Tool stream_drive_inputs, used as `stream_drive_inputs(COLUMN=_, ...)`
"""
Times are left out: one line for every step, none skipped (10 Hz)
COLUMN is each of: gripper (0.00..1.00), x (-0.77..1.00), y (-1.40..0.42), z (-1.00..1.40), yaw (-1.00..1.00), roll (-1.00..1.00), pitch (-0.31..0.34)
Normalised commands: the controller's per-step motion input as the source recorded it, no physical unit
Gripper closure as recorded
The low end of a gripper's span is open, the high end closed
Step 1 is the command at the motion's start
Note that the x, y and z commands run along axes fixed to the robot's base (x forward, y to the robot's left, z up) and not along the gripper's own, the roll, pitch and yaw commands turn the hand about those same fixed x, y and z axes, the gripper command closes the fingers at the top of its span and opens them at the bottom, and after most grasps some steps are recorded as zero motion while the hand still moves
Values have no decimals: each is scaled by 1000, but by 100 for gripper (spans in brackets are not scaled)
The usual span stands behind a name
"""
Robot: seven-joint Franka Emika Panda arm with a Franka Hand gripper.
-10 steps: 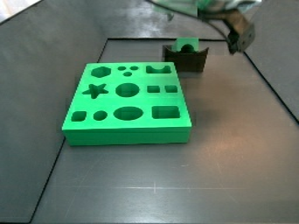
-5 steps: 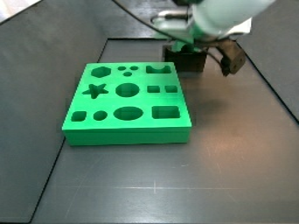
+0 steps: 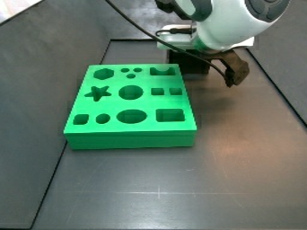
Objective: Pick up the arch object. Move up. Place the arch object on the fixture. Regrasp the arch object. Rotate the arch object. Move to above the board. Insert the arch object.
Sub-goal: Rotate the arch object.
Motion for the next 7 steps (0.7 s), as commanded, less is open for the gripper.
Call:
stream_drive_inputs(gripper=100, x=-856, y=122, z=1000, yaw=2, roll=-18, pitch=-14)
stream_drive_inputs(gripper=100, x=-858, y=112, z=1000, yaw=12, roll=-75, pitch=-52)
stream_drive_inputs(gripper=100, x=-861, y=105, z=1000, yaw=17, roll=-90, pitch=-59)
stream_drive_inputs(gripper=100, x=-870, y=98, z=1000, yaw=7, roll=-98, pitch=-74)
stream_drive_inputs(gripper=100, x=-876, y=96, z=1000, yaw=1, roll=-102, pitch=-80)
stream_drive_inputs(gripper=100, x=-889, y=90, z=1000, yaw=-17, roll=-109, pitch=-92)
stream_drive_inputs(gripper=100, x=-900, y=87, z=1000, yaw=-31, roll=-114, pitch=-98)
